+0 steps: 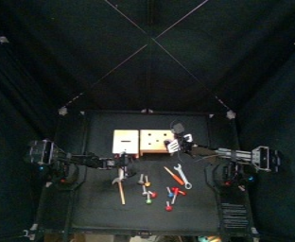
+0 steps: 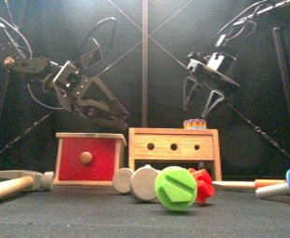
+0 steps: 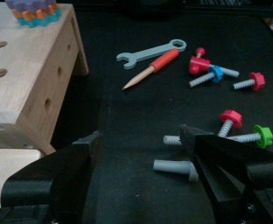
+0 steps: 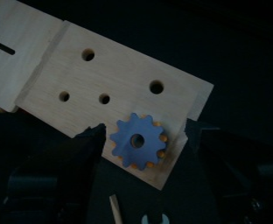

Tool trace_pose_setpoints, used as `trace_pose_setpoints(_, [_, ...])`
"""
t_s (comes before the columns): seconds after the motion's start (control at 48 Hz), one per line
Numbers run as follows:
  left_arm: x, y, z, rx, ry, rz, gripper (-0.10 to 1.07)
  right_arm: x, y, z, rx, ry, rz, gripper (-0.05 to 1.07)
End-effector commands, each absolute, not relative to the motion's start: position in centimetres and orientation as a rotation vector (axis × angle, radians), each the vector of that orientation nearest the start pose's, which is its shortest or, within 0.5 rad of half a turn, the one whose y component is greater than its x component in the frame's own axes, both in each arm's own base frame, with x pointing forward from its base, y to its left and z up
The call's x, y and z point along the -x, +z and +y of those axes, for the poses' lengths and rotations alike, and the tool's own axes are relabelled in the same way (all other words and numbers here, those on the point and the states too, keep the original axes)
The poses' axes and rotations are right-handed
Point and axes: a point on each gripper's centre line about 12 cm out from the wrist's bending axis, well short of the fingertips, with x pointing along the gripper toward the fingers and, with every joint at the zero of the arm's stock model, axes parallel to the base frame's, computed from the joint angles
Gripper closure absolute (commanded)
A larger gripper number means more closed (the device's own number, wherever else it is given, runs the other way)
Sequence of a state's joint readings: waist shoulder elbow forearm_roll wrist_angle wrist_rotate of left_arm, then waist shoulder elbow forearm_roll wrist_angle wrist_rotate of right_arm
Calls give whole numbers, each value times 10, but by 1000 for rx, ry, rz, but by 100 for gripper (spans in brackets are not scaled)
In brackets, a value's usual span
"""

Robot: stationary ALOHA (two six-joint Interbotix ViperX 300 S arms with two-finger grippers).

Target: Grab nail

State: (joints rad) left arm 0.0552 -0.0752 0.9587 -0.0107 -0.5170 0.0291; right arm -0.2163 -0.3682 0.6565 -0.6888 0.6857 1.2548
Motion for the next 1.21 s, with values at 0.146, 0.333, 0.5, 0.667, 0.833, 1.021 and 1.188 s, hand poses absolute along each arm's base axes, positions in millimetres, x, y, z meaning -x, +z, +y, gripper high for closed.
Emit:
trace_pose_setpoints(0.146, [-338,158,16,-8,47,398,-5,-288,273,-78,-508,-731,593,1])
trace_pose_setpoints(0.333, [-336,147,5,15,29,525,-5,-293,261,-35,-458,-573,636,1])
trace_pose_setpoints(0.5, [-340,138,-16,-39,-53,611,-5,-296,243,-3,-432,-451,681,1])
trace_pose_setpoints(0.667, [-349,128,-15,10,-26,682,-5,-293,227,11,-463,-423,736,1])
trace_pose_setpoints(0.833, [-361,124,-18,92,9,706,-5,-286,214,23,-496,-401,791,1])
trace_pose_setpoints(1.021, [-373,126,-18,37,-15,679,-5,-280,202,24,-511,-413,828,1])
trace_pose_setpoints(1.188, [-387,133,-18,4,-31,649,-5,-275,193,27,-530,-419,860,1])
